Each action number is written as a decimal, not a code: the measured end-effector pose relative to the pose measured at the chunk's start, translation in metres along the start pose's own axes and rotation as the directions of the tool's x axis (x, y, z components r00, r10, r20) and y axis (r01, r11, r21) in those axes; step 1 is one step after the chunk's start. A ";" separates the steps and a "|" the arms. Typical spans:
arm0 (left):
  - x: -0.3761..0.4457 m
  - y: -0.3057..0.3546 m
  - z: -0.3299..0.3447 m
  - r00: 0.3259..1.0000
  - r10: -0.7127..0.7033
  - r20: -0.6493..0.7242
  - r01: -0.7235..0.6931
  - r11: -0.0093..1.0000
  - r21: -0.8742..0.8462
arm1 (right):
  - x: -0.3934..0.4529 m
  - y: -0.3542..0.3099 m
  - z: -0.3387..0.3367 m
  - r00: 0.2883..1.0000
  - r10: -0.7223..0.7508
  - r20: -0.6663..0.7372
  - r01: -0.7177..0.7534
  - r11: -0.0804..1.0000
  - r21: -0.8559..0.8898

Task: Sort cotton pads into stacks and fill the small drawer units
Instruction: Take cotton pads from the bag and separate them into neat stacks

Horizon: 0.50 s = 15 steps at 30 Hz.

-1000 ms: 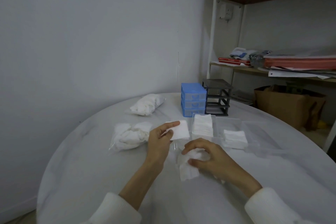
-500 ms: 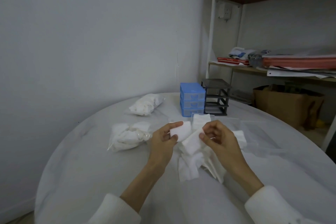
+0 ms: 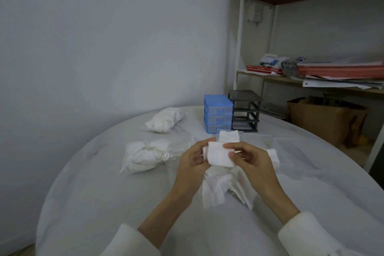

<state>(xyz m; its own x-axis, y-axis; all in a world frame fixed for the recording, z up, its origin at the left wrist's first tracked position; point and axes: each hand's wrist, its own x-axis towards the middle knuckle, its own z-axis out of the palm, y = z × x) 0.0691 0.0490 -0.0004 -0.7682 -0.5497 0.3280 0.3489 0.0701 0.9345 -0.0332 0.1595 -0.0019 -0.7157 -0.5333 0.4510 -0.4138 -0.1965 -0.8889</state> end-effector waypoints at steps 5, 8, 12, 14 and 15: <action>-0.001 0.000 0.001 1.000 -0.008 0.023 0.008 1.000 -0.004 | -0.001 -0.003 -0.001 0.999 -0.036 -0.007 0.035 0.998 -0.056; -0.002 0.001 0.001 0.999 -0.017 0.041 0.018 1.000 -0.009 | -0.003 -0.004 -0.001 0.998 -0.061 0.005 0.061 0.993 -0.104; -0.001 0.004 0.003 0.997 -0.066 0.038 0.066 0.998 -0.003 | -0.004 -0.005 -0.001 0.997 -0.077 0.017 0.079 0.987 -0.143; 0.000 0.004 0.004 0.995 -0.089 0.039 0.089 0.996 -0.001 | -0.004 -0.004 -0.002 0.997 -0.080 0.021 0.082 0.985 -0.151; 0.001 0.004 0.004 0.995 -0.098 0.036 0.098 0.995 -0.007 | -0.004 -0.005 -0.002 0.996 -0.085 0.024 0.087 0.984 -0.153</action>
<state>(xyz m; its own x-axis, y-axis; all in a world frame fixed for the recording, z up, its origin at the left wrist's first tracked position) 0.0681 0.0522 0.0044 -0.8174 -0.5237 0.2399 0.2757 0.0100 0.9612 -0.0298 0.1639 0.0007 -0.6644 -0.5343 0.5226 -0.5557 -0.1144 -0.8235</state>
